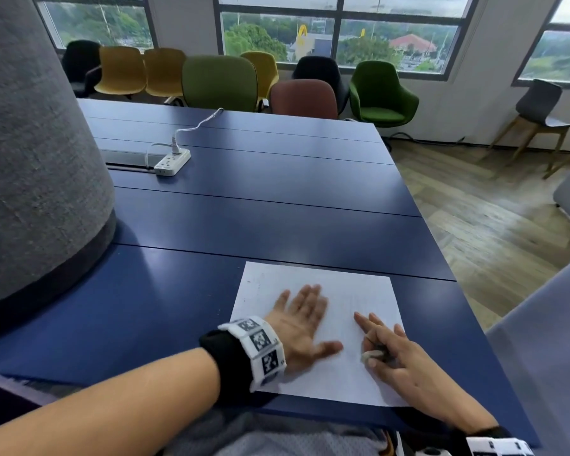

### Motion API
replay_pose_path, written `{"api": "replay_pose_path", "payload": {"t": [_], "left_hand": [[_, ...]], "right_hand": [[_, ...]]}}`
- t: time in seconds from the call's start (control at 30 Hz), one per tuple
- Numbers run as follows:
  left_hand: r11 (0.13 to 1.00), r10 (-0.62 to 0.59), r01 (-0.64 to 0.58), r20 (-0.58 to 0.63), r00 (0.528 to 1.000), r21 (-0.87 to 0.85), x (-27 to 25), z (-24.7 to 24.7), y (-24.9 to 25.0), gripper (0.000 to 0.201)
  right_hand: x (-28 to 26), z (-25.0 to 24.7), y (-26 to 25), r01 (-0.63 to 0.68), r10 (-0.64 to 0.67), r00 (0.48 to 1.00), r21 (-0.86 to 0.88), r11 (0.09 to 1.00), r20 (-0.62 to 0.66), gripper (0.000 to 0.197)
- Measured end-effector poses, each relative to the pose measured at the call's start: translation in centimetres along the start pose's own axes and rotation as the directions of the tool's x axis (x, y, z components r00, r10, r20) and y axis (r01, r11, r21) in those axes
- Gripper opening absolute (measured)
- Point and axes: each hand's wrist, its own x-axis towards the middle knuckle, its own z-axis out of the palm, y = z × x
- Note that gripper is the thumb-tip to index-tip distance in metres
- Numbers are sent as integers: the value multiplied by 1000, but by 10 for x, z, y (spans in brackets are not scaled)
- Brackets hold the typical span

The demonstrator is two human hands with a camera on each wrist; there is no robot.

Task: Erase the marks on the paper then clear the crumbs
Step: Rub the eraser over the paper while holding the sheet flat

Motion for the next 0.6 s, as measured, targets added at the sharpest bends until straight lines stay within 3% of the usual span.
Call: {"api": "replay_pose_path", "payload": {"t": [0.13,0.2,0.3,0.33,0.43,0.5,0.57,0.6], "left_hand": [[964,-267,267,4,964,-13,3,-11,-40,95],[976,-214,215,-18,977,42,-3,-12,-35,93],[998,24,-26,39,999,57,-15,-2,-13,84],[998,42,-44,46,998,35,-17,0,-12,82],[989,-150,149,32,988,18,-16,-6,-37,86],[950,-314,313,26,949,17,-13,-13,-57,93],[937,-348,348,-1,937,20,-11,-22,-61,95],[956,-293,293,-17,956,20,-11,-26,-56,93]], "right_hand": [[-3,1,-1,-14,14,1000,11,1000,5,47],[-3,1,-2,-10,10,1000,6,1000,6,48],[-1,1,-3,-4,4,1000,-13,1000,7,49],[-1,0,-2,-4,4,1000,-18,1000,3,49],[-1,-1,-2,-6,6,1000,-33,999,11,47],[-2,-2,-3,-1,2,1000,-49,999,22,48],[-1,-3,-4,8,-6,1000,-70,998,28,44],[0,-4,-3,8,-6,1000,-83,997,28,40]]}}
